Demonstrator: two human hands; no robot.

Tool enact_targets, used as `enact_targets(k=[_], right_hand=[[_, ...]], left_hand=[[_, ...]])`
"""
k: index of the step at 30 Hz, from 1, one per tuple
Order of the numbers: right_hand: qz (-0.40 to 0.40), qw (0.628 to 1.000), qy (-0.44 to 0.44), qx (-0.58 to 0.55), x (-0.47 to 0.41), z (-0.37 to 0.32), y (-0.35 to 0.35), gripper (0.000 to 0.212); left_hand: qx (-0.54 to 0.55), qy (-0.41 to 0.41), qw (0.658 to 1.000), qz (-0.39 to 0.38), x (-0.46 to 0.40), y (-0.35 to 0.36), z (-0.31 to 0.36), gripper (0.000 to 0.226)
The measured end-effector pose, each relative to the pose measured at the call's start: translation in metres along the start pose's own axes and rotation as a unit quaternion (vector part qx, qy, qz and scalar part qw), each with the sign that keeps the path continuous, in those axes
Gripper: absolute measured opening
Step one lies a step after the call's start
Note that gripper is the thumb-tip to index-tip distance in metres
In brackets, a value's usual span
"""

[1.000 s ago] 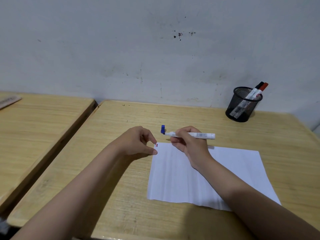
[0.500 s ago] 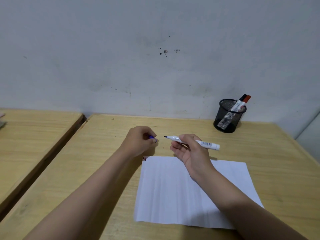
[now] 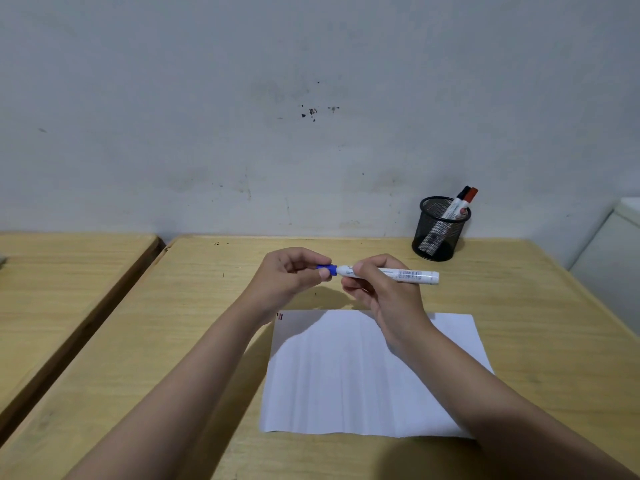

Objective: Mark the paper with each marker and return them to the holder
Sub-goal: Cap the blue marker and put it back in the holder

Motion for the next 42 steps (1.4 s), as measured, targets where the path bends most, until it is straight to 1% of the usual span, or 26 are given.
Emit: enact_targets(k=[3, 6, 9, 12, 13, 15, 16, 17, 18, 19, 20, 21, 22, 23, 24, 27, 28, 29, 31, 32, 33, 35, 37, 39, 40, 42], right_hand=[[-0.028, 0.999, -0.008, 0.018, 0.004, -0.006, 0.001, 0.018], [-0.048, 0.999, -0.021, 0.013, 0.005, -0.013, 0.000, 0.014], [-0.060, 0.998, -0.014, -0.019, 0.002, -0.015, -0.002, 0.010], [-0.059, 0.995, 0.030, -0.080, -0.002, -0.014, -0.004, 0.033], [-0.046, 0.995, 0.047, -0.081, -0.003, -0.014, -0.006, 0.035], [0.005, 0.998, 0.060, -0.006, -0.004, -0.014, -0.012, 0.024], [0.050, 0.996, 0.035, 0.060, -0.004, -0.017, -0.018, 0.020], [0.098, 0.986, -0.023, 0.129, -0.002, -0.023, -0.025, 0.019], [0.138, 0.963, -0.111, 0.204, 0.001, -0.034, -0.030, 0.019], [0.160, 0.919, -0.215, 0.290, 0.007, -0.047, -0.033, 0.021], [0.170, 0.852, -0.308, 0.389, 0.011, -0.059, -0.033, 0.024], [0.179, 0.776, -0.368, 0.481, 0.014, -0.068, -0.033, 0.031], [0.190, 0.711, -0.393, 0.551, 0.013, -0.075, -0.036, 0.037], [0.196, 0.669, -0.397, 0.597, 0.010, -0.081, -0.040, 0.038], [0.190, 0.644, -0.396, 0.626, 0.007, -0.087, -0.042, 0.035], [0.130, 0.585, -0.413, 0.685, -0.003, -0.095, -0.048, 0.018], [0.117, 0.583, -0.413, 0.690, -0.006, -0.099, -0.052, 0.015], [0.115, 0.601, -0.409, 0.677, -0.010, -0.107, -0.058, 0.013], [0.146, 0.669, -0.396, 0.612, -0.019, -0.129, -0.072, 0.014], [0.169, 0.702, -0.391, 0.571, -0.025, -0.141, -0.080, 0.019], [0.187, 0.731, -0.386, 0.530, -0.031, -0.152, -0.087, 0.028], [0.200, 0.786, -0.354, 0.465, -0.047, -0.170, -0.099, 0.054], [0.194, 0.825, -0.315, 0.427, -0.065, -0.180, -0.110, 0.079], [0.190, 0.836, -0.293, 0.423, -0.082, -0.182, -0.117, 0.086], [0.192, 0.835, -0.290, 0.427, -0.090, -0.181, -0.119, 0.083], [0.205, 0.827, -0.291, 0.434, -0.103, -0.175, -0.121, 0.071]], left_hand=[[-0.023, 0.023, 0.999, -0.007, 0.002, 0.006, 0.007, 0.016], [-0.012, 0.054, 0.998, 0.031, 0.002, 0.009, 0.015, 0.018], [0.002, 0.077, 0.995, 0.066, 0.003, 0.014, 0.021, 0.018], [0.014, 0.083, 0.988, 0.129, 0.003, 0.022, 0.021, 0.017], [0.016, 0.081, 0.985, 0.148, 0.003, 0.025, 0.020, 0.016], [0.006, 0.078, 0.980, 0.181, 0.000, 0.029, 0.018, 0.016], [-0.006, 0.077, 0.978, 0.193, -0.002, 0.030, 0.017, 0.017], [-0.020, 0.078, 0.977, 0.198, -0.004, 0.030, 0.016, 0.018], [-0.031, 0.079, 0.977, 0.196, -0.007, 0.032, 0.016, 0.018], [-0.039, 0.080, 0.978, 0.191, -0.010, 0.035, 0.016, 0.018], [-0.046, 0.080, 0.979, 0.183, -0.013, 0.038, 0.015, 0.018], [-0.051, 0.080, 0.980, 0.175, -0.016, 0.043, 0.015, 0.018], [-0.054, 0.082, 0.981, 0.165, -0.020, 0.048, 0.016, 0.019], [-0.055, 0.087, 0.982, 0.156, -0.024, 0.054, 0.016, 0.020], [-0.055, 0.093, 0.983, 0.146, -0.028, 0.059, 0.017, 0.021], [-0.058, 0.121, 0.984, 0.118, -0.040, 0.076, 0.019, 0.022], [-0.056, 0.131, 0.983, 0.112, -0.044, 0.082, 0.019, 0.023], [-0.052, 0.141, 0.983, 0.110, -0.050, 0.087, 0.019, 0.027], [-0.064, 0.153, 0.981, 0.100, -0.063, 0.097, 0.016, 0.035], [-0.091, 0.153, 0.980, 0.089, -0.072, 0.103, 0.013, 0.037], [-0.130, 0.152, 0.977, 0.077, -0.081, 0.110, 0.009, 0.037], [-0.202, 0.153, 0.966, 0.051, -0.101, 0.124, 0.001, 0.038], [-0.251, 0.166, 0.953, 0.032, -0.121, 0.138, -0.008, 0.039], [-0.299, 0.182, 0.937, 0.011, -0.141, 0.150, -0.016, 0.041], [-0.319, 0.179, 0.931, 0.001, -0.149, 0.154, -0.021, 0.042], [-0.352, 0.163, 0.922, 0.001, -0.162, 0.159, -0.029, 0.044]])
Point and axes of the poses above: each hand's wrist, its own x-axis away from the middle knuckle, its own y-axis out of the palm, z = x × y, the point moved 4 cm from there along -x, towards the middle knuckle, and after that the axes turned 12 degrees about y, right-handed, at the moved point
